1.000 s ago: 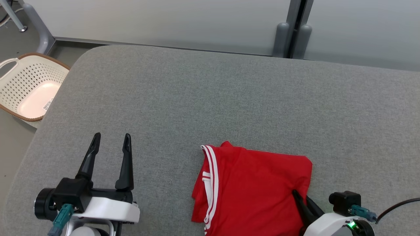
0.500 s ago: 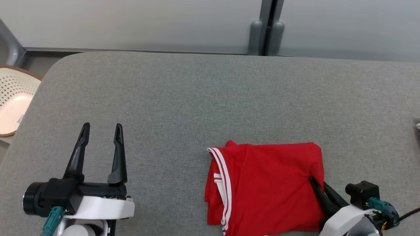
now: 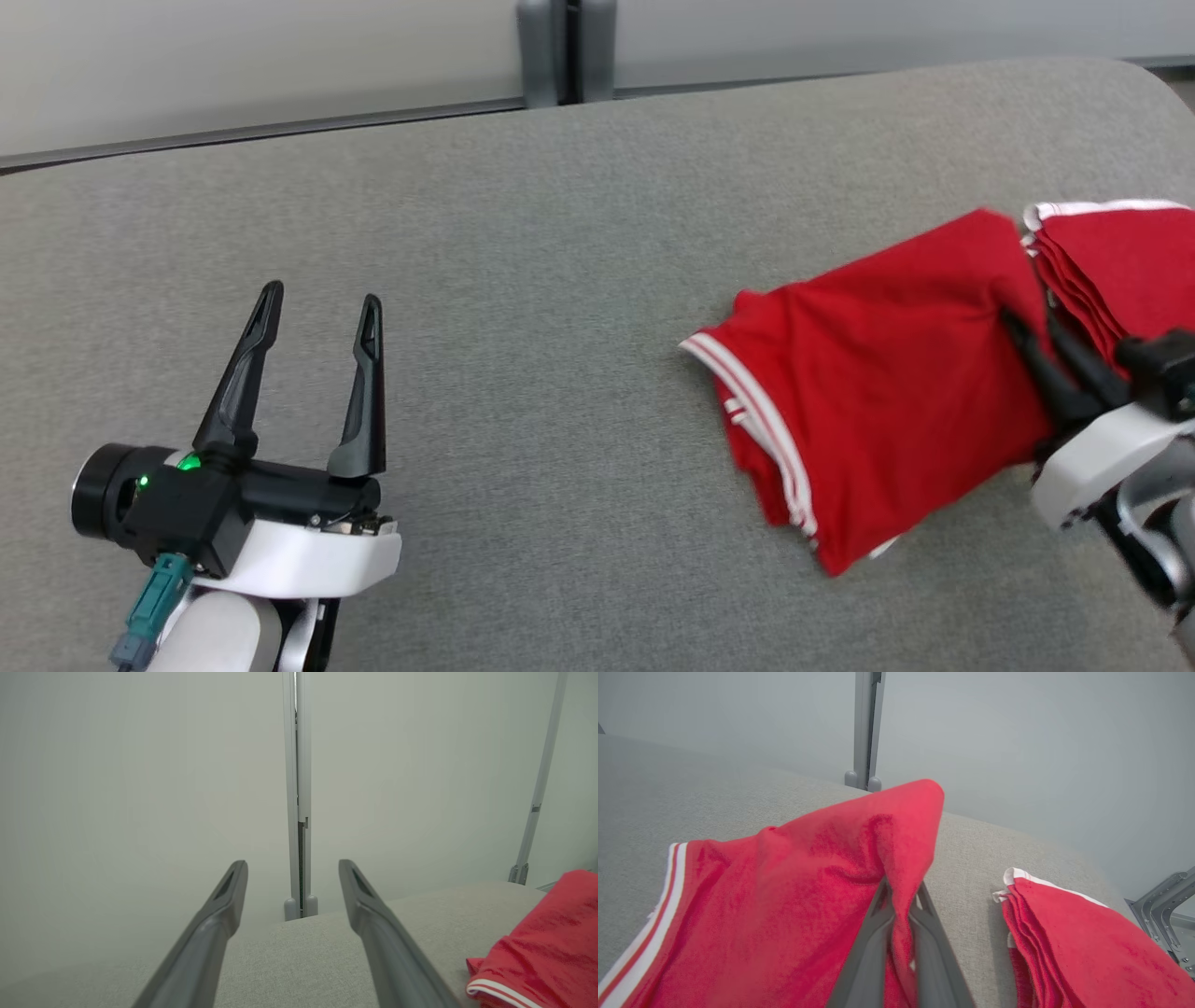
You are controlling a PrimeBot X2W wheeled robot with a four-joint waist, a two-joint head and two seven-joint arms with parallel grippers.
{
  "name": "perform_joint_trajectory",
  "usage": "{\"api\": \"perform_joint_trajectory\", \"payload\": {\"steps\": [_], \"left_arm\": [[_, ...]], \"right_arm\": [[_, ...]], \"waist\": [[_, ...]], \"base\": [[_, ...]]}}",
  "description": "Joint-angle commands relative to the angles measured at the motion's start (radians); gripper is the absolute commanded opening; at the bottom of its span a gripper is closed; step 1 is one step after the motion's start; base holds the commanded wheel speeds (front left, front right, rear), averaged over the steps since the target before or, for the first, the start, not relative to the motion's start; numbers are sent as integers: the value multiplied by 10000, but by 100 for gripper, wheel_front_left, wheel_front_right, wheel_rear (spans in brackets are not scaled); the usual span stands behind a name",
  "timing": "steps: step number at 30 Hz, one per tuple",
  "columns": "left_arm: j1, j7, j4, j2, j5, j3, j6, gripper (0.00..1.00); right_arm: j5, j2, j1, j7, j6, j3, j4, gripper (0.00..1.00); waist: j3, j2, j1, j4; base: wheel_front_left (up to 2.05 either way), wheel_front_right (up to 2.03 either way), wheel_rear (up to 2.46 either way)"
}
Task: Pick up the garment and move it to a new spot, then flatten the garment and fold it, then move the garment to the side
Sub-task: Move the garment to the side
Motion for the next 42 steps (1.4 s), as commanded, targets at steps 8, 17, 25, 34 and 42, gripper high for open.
{"api": "perform_joint_trajectory", "payload": {"steps": [8,17,25,34,42], "left_arm": [[-1218,-41,-62,-47,319,-240,-445,100],[-2433,-41,-48,-165,551,-491,-910,100],[-2808,-41,237,-331,608,-499,-1125,100],[-1663,-41,643,-504,430,105,-841,100],[-529,-42,772,-903,322,928,-520,100]], "right_arm": [[90,-1610,-1583,79,-24,-1303,215,0],[152,-2889,-1522,533,-22,-3611,1181,0],[-497,-1948,-2314,-75,-22,-4515,3121,100],[-748,-101,-1165,-1853,-22,-4970,2479,100],[-1038,1441,754,-1668,-22,-4804,-394,100]], "waist": [[1643,-1,0,-950],[2938,-1,0,-350],[3177,-1,0,-76],[1636,-1,0,83],[207,-1,0,825]], "base": [[0,0,0],[0,0,0],[0,0,0],[0,0,0],[0,0,0]]}}
